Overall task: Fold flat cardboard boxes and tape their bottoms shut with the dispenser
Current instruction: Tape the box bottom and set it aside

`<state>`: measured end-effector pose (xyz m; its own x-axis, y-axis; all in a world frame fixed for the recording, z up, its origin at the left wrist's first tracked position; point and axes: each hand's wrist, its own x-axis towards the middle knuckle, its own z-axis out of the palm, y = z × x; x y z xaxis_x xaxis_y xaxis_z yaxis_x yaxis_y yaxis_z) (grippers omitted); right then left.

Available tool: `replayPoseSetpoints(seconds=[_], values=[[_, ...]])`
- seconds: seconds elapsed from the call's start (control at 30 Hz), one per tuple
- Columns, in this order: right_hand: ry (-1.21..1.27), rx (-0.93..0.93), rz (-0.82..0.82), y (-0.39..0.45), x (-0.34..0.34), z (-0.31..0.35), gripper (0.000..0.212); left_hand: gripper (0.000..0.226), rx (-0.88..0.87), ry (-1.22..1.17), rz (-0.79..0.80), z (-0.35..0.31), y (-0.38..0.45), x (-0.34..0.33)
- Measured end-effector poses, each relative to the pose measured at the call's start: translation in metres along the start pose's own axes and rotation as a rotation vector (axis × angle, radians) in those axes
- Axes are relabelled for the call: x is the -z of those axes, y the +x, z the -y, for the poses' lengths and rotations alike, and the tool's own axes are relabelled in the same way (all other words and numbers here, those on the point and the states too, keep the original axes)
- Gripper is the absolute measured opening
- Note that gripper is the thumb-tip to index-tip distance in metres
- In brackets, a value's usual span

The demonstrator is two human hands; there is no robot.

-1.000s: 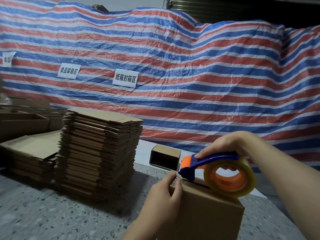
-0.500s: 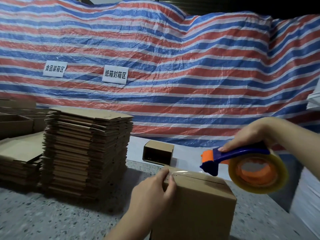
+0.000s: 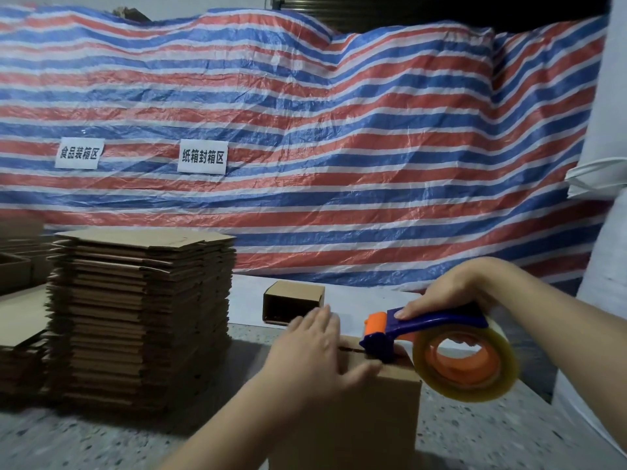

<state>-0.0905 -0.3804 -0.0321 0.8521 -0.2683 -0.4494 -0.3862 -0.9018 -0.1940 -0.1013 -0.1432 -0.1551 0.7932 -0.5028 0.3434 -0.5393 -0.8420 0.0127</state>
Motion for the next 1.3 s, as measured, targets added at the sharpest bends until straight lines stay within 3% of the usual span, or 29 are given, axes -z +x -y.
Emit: replayPoseSetpoints(seconds=[0.07, 0.3, 0.6, 0.77, 0.93, 1.07, 1.3], values=[[-0.007, 0.005, -0.002, 0.0, 0.0, 0.0, 0.113, 0.099, -0.053, 0.029, 0.06, -0.007, 0.001, -0.005], [0.005, 0.07, -0.047, -0.007, 0.011, -0.017, 0.115, 0.086, -0.079, 0.092, 0.042, -0.004, 0.002, -0.012], [-0.028, -0.058, 0.064, -0.006, 0.004, -0.064, 0.101, 0.085, -0.101, 0.059, 0.064, -0.001, 0.002, -0.015], [-0.005, -0.055, 0.04, 0.001, -0.005, -0.068, 0.109, 0.078, -0.123, 0.04, 0.186, -0.003, 0.004, -0.002], [0.044, -0.068, 0.006, 0.001, -0.007, -0.068, 0.091, 0.095, -0.206, -0.009, 0.154, -0.039, 0.016, 0.015], [0.051, -0.063, 0.011, 0.0, -0.008, -0.071, 0.089, 0.076, -0.245, -0.054, 0.187, -0.061, 0.018, 0.003], [0.111, 0.037, 0.065, -0.021, 0.01, -0.086, 0.085, 0.08, -0.255, -0.016, 0.179, -0.06, 0.015, -0.001]])
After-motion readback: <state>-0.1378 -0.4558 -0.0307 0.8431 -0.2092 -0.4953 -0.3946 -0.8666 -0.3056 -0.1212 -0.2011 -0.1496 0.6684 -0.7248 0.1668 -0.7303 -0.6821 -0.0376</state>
